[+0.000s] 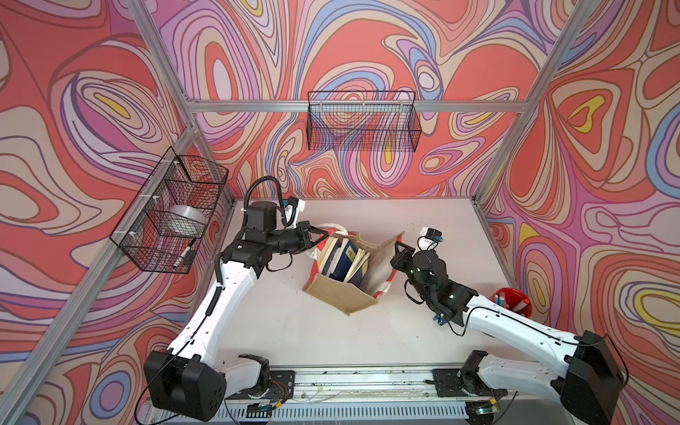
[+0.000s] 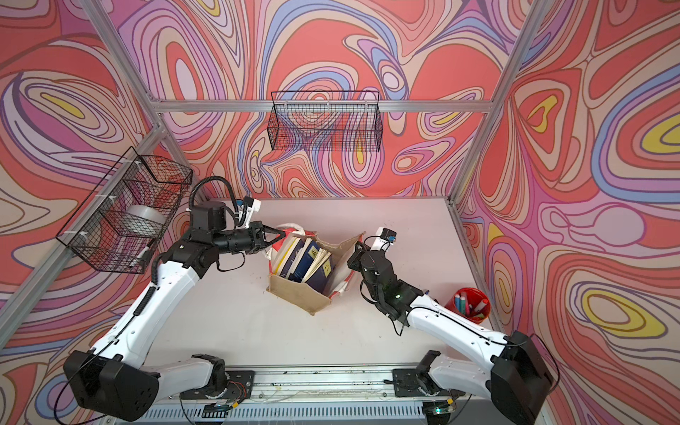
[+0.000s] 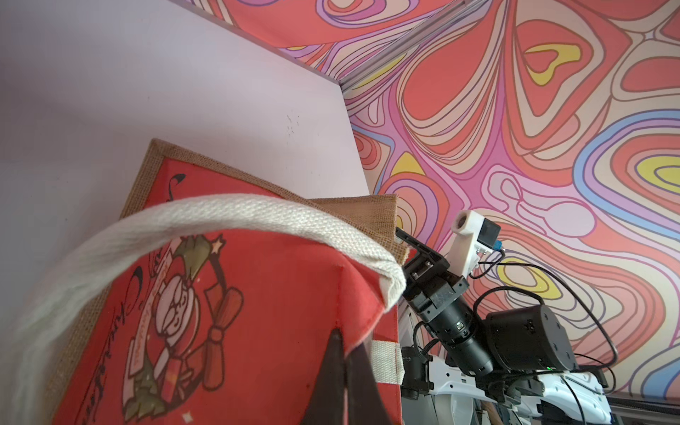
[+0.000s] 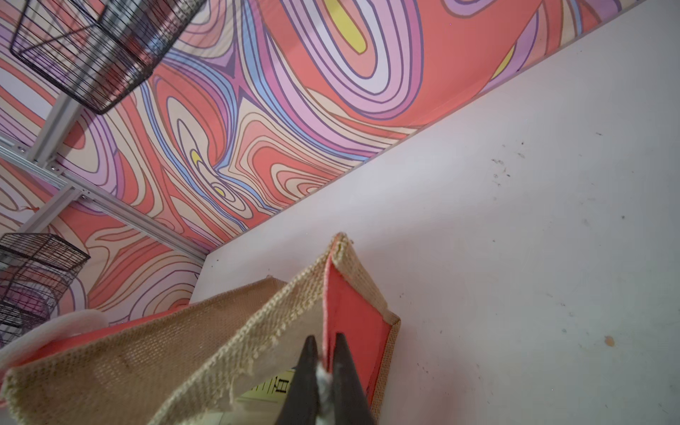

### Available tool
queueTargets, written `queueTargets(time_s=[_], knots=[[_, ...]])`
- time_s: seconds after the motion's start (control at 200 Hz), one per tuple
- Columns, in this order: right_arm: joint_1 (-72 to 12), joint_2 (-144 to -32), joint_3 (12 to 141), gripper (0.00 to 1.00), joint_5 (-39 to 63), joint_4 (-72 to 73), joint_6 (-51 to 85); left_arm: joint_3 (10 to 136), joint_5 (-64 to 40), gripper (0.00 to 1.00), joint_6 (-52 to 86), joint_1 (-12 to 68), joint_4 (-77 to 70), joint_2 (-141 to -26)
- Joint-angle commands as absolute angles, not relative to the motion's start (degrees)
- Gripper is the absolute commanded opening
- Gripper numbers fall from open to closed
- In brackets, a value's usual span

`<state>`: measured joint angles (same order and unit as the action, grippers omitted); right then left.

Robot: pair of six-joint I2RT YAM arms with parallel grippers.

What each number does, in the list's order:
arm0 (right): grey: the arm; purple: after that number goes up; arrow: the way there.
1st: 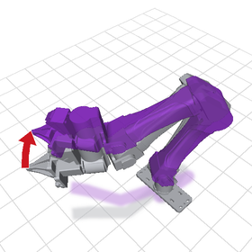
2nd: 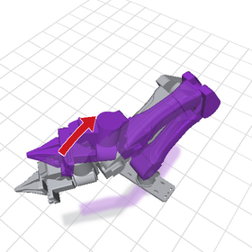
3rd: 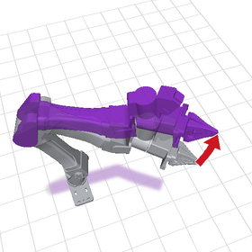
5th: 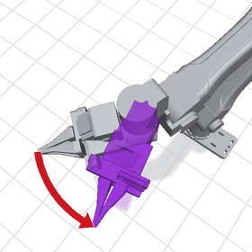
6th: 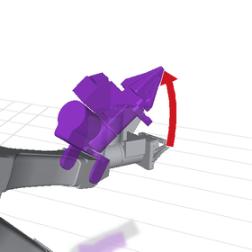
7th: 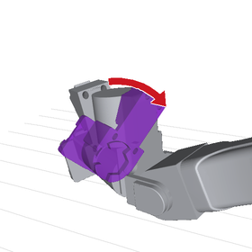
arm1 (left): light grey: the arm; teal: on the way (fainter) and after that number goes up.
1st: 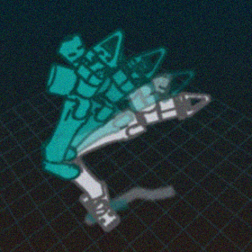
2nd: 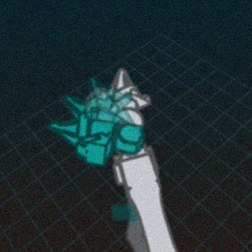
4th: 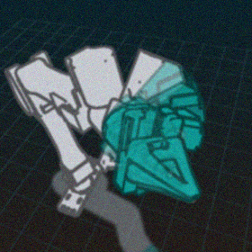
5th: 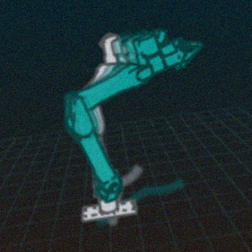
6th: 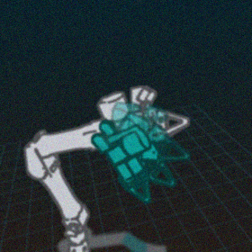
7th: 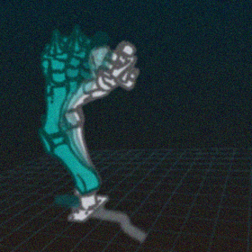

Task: Put the books into the canvas bag
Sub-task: Adjust the canvas bag at the center of the board.

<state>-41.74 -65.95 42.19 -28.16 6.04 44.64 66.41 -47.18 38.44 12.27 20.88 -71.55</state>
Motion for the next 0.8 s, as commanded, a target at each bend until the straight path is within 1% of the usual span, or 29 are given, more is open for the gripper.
queueTargets(time_s=[0.0,0.16,0.245,0.321,0.401,0.496,0.711,0.796], knots=[[-41.56,-66.95,45.78,0.0,-28.76,6.28,44.08,63.88,-52.81,0.0,42.77,12.69,11.47,-72.95],[-41.57,-64.26,46.44,0.0,-29.97,8.54,40.51,64.83,-52.41,0.0,43.4,12.57,11.75,-71.98],[-41.56,-63.91,49.78,0.0,-31.41,7.46,35.61,64.47,-53.06,0.0,43.68,12.57,12.32,-71.78],[-40.72,-66.49,55.44,0.0,-32.17,2.57,31.99,62.76,-52.65,0.0,43.4,12.55,12.54,-71.56],[-37.02,-70.25,60.04,0.0,-27.1,-0.96,31.72,60.45,-53.31,0.0,45.08,12.57,10.39,-72.03],[-32.87,-73.83,61.57,0.0,-20.28,-0.09,33.36,58.31,-53.48,0.0,46.84,12.66,7.5,-71.91],[-29.09,-80.87,64.36,0.0,-14.67,-1.24,35.59,57.45,-53.62,0.0,46.8,12.66,6.98,-71.79],[-28.55,-82.14,64.76,0.09,-13.78,-1.12,35.51,57.65,-53.63,0.0,47.45,12.68,5.7,-72.3]])
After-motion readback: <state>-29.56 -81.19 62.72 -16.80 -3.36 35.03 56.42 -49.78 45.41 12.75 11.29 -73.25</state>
